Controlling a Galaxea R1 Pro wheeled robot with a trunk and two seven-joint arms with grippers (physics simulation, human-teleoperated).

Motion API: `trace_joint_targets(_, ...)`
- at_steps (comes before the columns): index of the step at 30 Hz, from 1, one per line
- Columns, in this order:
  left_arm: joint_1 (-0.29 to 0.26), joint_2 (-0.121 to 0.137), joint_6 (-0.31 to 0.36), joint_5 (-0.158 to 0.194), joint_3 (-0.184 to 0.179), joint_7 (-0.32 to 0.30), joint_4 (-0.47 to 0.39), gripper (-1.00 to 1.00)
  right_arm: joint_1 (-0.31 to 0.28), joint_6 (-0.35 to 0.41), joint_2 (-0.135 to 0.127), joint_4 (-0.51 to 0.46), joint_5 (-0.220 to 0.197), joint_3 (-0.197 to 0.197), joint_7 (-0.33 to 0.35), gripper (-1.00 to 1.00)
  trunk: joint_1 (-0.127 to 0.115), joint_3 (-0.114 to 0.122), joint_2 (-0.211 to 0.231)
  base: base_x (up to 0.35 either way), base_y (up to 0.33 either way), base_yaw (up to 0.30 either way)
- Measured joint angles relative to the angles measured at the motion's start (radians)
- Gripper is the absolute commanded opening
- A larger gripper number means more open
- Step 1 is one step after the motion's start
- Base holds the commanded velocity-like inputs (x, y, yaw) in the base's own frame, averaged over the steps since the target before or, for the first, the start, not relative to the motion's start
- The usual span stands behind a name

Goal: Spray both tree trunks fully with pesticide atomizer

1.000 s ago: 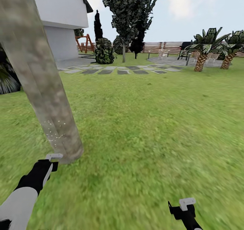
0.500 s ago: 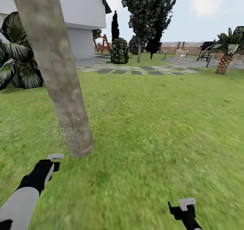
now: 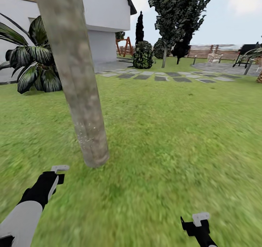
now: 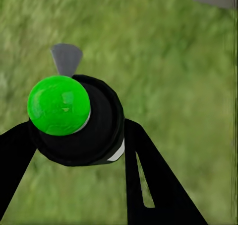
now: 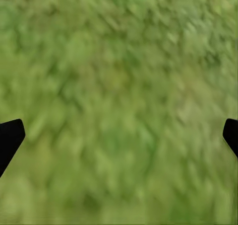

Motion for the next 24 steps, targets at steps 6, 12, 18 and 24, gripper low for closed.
trace_joint_targets(6,0.000,-0.011,-0.001,-0.001,0.000,0.000,0.000,-1.00,0.000,0.000,0.000,0.000,0.000,0.000,-0.001,1.00,0.000,0.000,0.000,0.231,-0.200,0.004)
trace_joint_targets(12,0.000,-0.012,-0.001,-0.001,0.000,0.000,0.000,-1.00,0.000,0.000,0.000,0.000,0.000,0.000,0.000,1.00,0.000,0.000,0.000,0.232,-0.199,0.000)
trace_joint_targets(18,0.000,-0.012,-0.001,-0.001,0.000,0.000,-0.001,-1.00,0.000,0.000,0.000,-0.001,0.000,0.000,-0.001,1.00,0.000,0.000,0.000,0.232,-0.199,0.000)
trace_joint_targets(24,0.000,-0.012,-0.001,-0.001,0.000,0.002,-0.006,-1.00,0.000,0.000,0.000,-0.002,0.000,0.000,-0.001,1.00,0.000,0.000,0.000,0.158,-0.227,0.000)
